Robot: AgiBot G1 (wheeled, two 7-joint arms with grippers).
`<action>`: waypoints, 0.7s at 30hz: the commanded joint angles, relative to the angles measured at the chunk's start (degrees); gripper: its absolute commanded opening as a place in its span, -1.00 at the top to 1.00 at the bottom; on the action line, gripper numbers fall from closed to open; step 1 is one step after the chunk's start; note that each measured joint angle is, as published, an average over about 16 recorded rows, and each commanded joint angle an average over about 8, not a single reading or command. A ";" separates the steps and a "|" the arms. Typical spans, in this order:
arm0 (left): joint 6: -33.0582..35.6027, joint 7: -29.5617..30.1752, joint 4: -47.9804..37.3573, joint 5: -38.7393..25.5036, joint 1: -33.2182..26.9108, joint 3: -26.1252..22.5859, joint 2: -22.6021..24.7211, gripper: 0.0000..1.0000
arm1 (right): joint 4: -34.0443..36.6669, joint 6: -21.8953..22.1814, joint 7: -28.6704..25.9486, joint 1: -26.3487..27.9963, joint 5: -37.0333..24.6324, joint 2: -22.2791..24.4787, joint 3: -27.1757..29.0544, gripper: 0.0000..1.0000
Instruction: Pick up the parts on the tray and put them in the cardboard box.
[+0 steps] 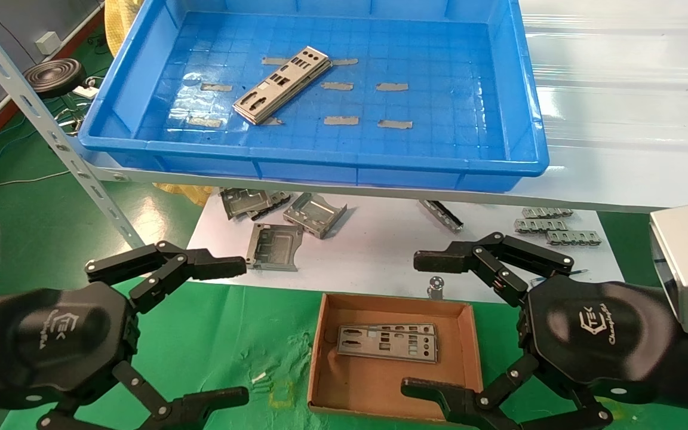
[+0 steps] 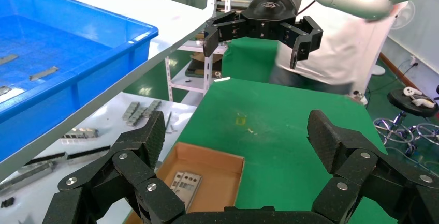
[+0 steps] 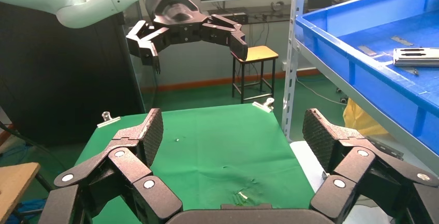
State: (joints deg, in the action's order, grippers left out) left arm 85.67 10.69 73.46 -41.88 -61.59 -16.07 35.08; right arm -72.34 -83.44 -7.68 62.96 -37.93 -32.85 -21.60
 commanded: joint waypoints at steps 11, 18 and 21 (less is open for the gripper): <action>0.00 0.00 0.00 0.00 0.00 0.00 0.00 -1.00 | 0.00 0.00 0.00 0.00 0.00 0.00 0.00 -1.00; 0.00 0.00 0.00 0.00 0.00 0.00 0.00 -1.00 | 0.00 0.00 0.00 0.00 0.00 0.00 0.00 -1.00; 0.00 0.00 0.00 0.00 0.00 0.00 0.00 -1.00 | 0.00 0.00 0.00 0.00 0.00 0.00 0.00 -1.00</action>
State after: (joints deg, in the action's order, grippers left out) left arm 85.67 10.69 73.46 -41.88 -61.60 -16.07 35.08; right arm -72.34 -83.44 -7.68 62.96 -37.93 -32.85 -21.60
